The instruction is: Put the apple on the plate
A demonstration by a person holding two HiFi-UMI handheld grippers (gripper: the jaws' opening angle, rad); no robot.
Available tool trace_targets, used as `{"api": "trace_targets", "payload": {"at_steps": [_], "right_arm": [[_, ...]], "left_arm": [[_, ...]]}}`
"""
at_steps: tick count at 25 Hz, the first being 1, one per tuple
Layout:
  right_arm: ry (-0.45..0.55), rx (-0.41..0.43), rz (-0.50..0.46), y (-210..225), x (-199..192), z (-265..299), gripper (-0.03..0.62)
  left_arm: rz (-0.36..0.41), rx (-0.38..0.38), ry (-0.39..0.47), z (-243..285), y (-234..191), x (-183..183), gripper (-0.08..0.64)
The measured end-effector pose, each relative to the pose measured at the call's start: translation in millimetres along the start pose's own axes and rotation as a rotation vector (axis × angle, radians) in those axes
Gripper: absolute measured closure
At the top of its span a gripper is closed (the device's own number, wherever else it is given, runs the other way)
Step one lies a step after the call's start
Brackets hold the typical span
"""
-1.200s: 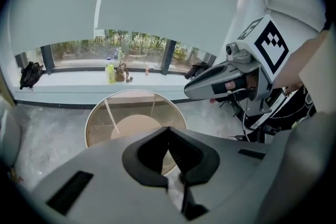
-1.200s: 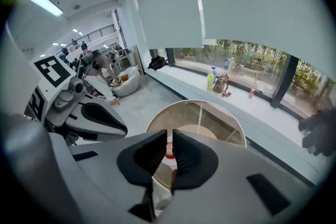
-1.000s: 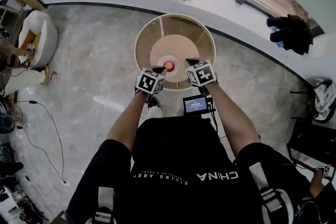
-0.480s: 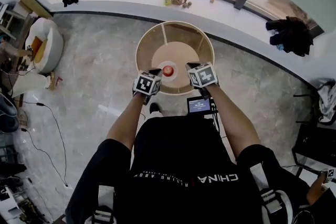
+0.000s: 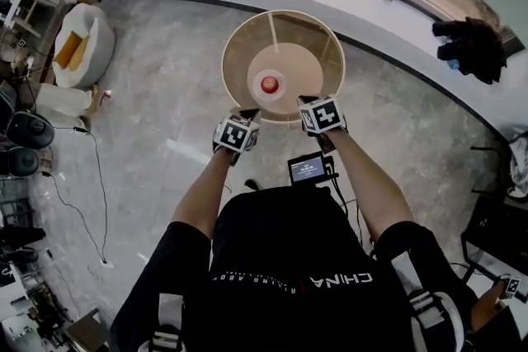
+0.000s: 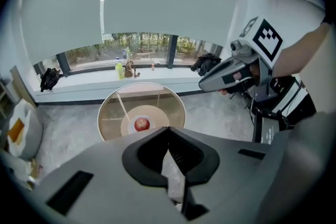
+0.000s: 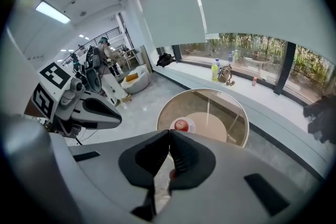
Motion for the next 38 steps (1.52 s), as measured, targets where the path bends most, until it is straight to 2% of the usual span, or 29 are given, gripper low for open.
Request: {"api": "trace_targets", "payload": {"at_steps": [3, 7, 12, 15, 18, 22, 27, 34, 38], "right_arm": [[-0.002, -0.006, -0.02, -26.6, -10.7, -0.7, 0.563], [0.008, -0.053, -0.02, -67.3, -20.6, 0.7, 0.563], [0.041, -0.097, -0.035, -146.7, -31.3, 5.8, 0.563], [0.045, -0.128, -0.033, -189.6, -49.4, -1.6, 0.563], [0.041, -0.156, -0.028, -214.9, -70.7, -16.9, 0.563], [0.039, -0.167, -0.03, -235.9, -105.4, -33.9, 0.563], [0.002, -0.168, -0.081, -253.6, -145.0, -45.4, 0.563], [0.011, -0.121, -0.172, -257.9, -169.6, -66.4, 0.563], [0.031, -0.085, -0.173, -255.5, -182.1, -86.4, 0.563]], "left_arm": [[0.028, -0.001, -0.01, -16.8, 2.8, -24.8, 0.543], [0.022, -0.037, 0.053, -51.0, 3.5, -53.3, 0.543], [0.051, -0.102, 0.11, -102.5, -7.8, -113.6, 0.543], [0.058, -0.123, 0.109, -127.5, -8.1, -150.8, 0.543], [0.059, -0.138, 0.122, -146.6, 0.7, -170.8, 0.543], [0.069, -0.162, 0.139, -160.1, 25.6, -193.2, 0.543], [0.012, -0.148, 0.134, -164.5, 52.2, -219.4, 0.543], [-0.038, -0.088, 0.125, -168.3, 80.9, -228.2, 0.543], [-0.076, -0.041, 0.116, -175.1, 99.1, -224.8, 0.543]]}}
Point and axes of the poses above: the fingertips, and each gripper's own axes: z forward along the fingers, y to its right, x out of its top, the point moved 7 cm from there along -z, backward along the fingers, and after that the axes turned 10 degrees about x, right-handed, at the moved point
